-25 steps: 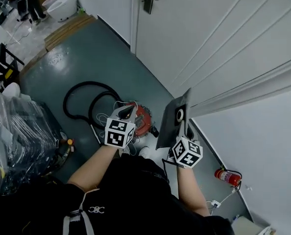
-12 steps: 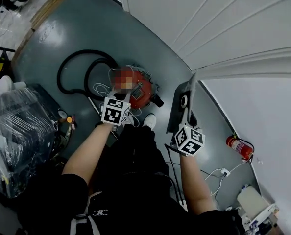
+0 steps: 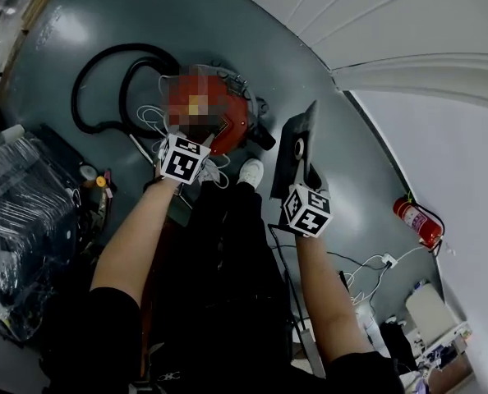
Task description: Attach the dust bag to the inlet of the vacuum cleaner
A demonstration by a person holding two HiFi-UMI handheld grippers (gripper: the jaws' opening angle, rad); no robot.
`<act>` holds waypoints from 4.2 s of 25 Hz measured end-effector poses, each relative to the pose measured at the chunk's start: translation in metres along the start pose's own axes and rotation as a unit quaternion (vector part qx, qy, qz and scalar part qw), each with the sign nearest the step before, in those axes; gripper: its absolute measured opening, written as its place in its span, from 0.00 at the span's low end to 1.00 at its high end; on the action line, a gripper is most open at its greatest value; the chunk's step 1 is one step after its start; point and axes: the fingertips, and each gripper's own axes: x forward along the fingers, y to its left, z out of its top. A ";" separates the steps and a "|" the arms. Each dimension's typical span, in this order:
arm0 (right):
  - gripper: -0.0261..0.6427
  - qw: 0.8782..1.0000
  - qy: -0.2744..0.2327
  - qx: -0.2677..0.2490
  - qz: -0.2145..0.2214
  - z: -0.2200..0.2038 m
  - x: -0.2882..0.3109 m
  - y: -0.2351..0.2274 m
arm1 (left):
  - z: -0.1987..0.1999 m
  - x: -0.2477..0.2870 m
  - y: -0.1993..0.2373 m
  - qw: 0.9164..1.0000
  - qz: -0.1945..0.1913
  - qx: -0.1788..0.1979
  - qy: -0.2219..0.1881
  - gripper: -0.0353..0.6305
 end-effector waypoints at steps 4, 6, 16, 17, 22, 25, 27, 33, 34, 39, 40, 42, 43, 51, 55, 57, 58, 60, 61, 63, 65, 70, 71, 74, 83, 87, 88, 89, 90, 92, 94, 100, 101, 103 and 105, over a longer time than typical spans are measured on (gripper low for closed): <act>0.06 0.999 0.037 0.020 -0.003 -0.042 0.038 -0.001 | -0.017 0.030 0.006 1.000 -0.004 0.002 0.013 0.42; 0.06 0.999 0.044 0.016 0.006 -0.057 0.054 0.004 | -0.019 0.040 0.006 1.000 -0.006 0.009 0.005 0.42; 0.06 0.994 0.074 0.076 -0.028 -0.100 0.096 0.016 | -0.019 0.043 0.015 0.999 0.023 0.031 0.010 0.27; 0.06 0.994 0.077 0.078 -0.025 -0.103 0.097 0.020 | -0.020 0.043 0.015 0.999 0.016 0.032 0.015 0.27; 0.06 0.993 0.078 0.094 -0.004 -0.109 0.106 0.038 | -0.020 0.043 0.016 0.999 -0.030 0.031 0.030 0.27; 0.06 0.990 0.081 0.112 0.009 -0.112 0.111 0.050 | -0.021 0.044 0.016 0.998 -0.037 0.031 0.029 0.27; 0.06 0.986 0.085 0.140 0.020 -0.113 0.115 0.054 | -0.021 0.045 0.016 0.999 -0.036 0.028 0.026 0.27; 0.06 0.976 0.095 0.192 0.046 -0.111 0.115 0.059 | -0.021 0.046 0.016 0.999 -0.041 0.025 0.020 0.27; 0.06 0.975 0.095 0.194 0.051 -0.111 0.115 0.059 | -0.021 0.046 0.016 0.998 -0.045 0.025 0.020 0.27; 0.06 0.969 0.105 0.209 0.078 -0.106 0.118 0.066 | -0.021 0.046 0.016 0.998 -0.055 0.019 0.018 0.27; 0.06 0.967 0.105 0.214 0.087 -0.105 0.119 0.068 | -0.021 0.046 0.016 0.998 -0.053 0.019 0.017 0.27; 0.06 0.962 0.105 0.225 0.109 -0.102 0.121 0.073 | -0.021 0.045 0.016 0.998 -0.053 0.017 0.016 0.27; 0.06 0.959 0.105 0.232 0.122 -0.101 0.123 0.074 | -0.021 0.046 0.016 0.998 -0.054 0.016 0.015 0.27; 0.07 0.957 0.107 0.239 0.126 -0.114 0.120 0.075 | -0.022 0.047 0.016 0.997 -0.072 0.008 0.011 0.27; 0.07 0.957 0.120 0.253 0.081 -0.126 0.116 0.072 | -0.022 0.047 0.014 0.997 -0.081 0.009 0.013 0.27; 0.07 0.950 0.128 0.273 0.077 -0.131 0.119 0.076 | -0.023 0.047 0.014 0.996 -0.086 0.010 0.015 0.27; 0.07 0.948 0.131 0.279 0.078 -0.132 0.121 0.078 | -0.023 0.047 0.014 0.996 -0.088 0.010 0.015 0.27; 0.07 0.949 0.136 0.274 0.082 -0.132 0.125 0.082 | -0.023 0.047 0.014 0.996 -0.088 0.009 0.014 0.27; 0.07 0.952 0.138 0.262 0.085 -0.131 0.126 0.083 | -0.023 0.048 0.014 0.996 -0.088 0.009 0.014 0.27; 0.07 0.959 0.141 0.228 0.092 -0.128 0.126 0.084 | -0.024 0.048 0.014 0.996 -0.087 0.009 0.014 0.27; 0.06 0.966 0.147 0.187 0.101 -0.126 0.124 0.083 | -0.023 0.048 0.013 0.996 -0.086 0.010 0.015 0.27; 0.06 0.968 0.196 0.004 0.156 -0.129 0.116 0.083 | -0.024 0.046 0.011 0.996 -0.091 0.015 0.013 0.27; 0.06 0.962 0.210 -0.044 0.172 -0.129 0.115 0.083 | -0.023 0.047 0.011 0.996 -0.092 0.015 0.011 0.27; 0.06 0.936 0.229 -0.157 0.214 -0.130 0.113 0.083 | -0.022 0.046 0.013 0.996 -0.093 0.015 0.008 0.27; 0.06 0.953 0.191 -0.088 0.217 -0.129 0.118 0.096 | -0.023 0.047 0.013 0.996 -0.092 0.016 0.009 0.27; 0.06 0.937 0.191 -0.222 0.192 -0.129 0.122 0.101 | -0.024 0.048 0.013 0.996 -0.087 0.015 0.006 0.27; 0.06 0.933 0.192 -0.237 0.191 -0.128 0.124 0.102 | -0.023 0.048 0.013 0.996 -0.086 0.015 0.005 0.27; 0.06 0.933 0.193 -0.234 0.192 -0.126 0.126 0.102 | -0.023 0.049 0.013 0.996 -0.086 0.014 0.005 0.27; 0.06 0.937 0.192 -0.219 0.193 -0.124 0.128 0.102 | -0.023 0.049 0.013 0.996 -0.087 0.014 0.005 0.27; 0.06 0.947 0.190 -0.174 0.190 -0.121 0.130 0.102 | -0.023 0.049 0.013 0.996 -0.090 0.015 0.005 0.27; 0.06 0.957 0.191 -0.120 0.182 -0.123 0.130 0.101 | -0.023 0.049 0.013 0.996 -0.093 0.013 0.004 0.27; 0.24 0.973 0.165 -0.005 0.164 -0.115 0.114 0.102 | -0.022 0.046 0.015 0.998 -0.062 0.019 -0.007 0.29; 0.26 0.976 0.150 -0.003 0.156 -0.110 0.107 0.102 | -0.022 0.043 0.015 0.999 -0.047 0.027 -0.009 0.29; 0.25 0.985 0.114 -0.001 0.132 -0.096 0.092 0.097 | -0.019 0.033 0.015 0.999 -0.016 0.044 -0.021 0.29; 0.05 0.990 0.090 0.002 0.107 -0.084 0.077 0.089 | -0.013 0.017 0.016 0.998 0.018 0.038 -0.047 0.21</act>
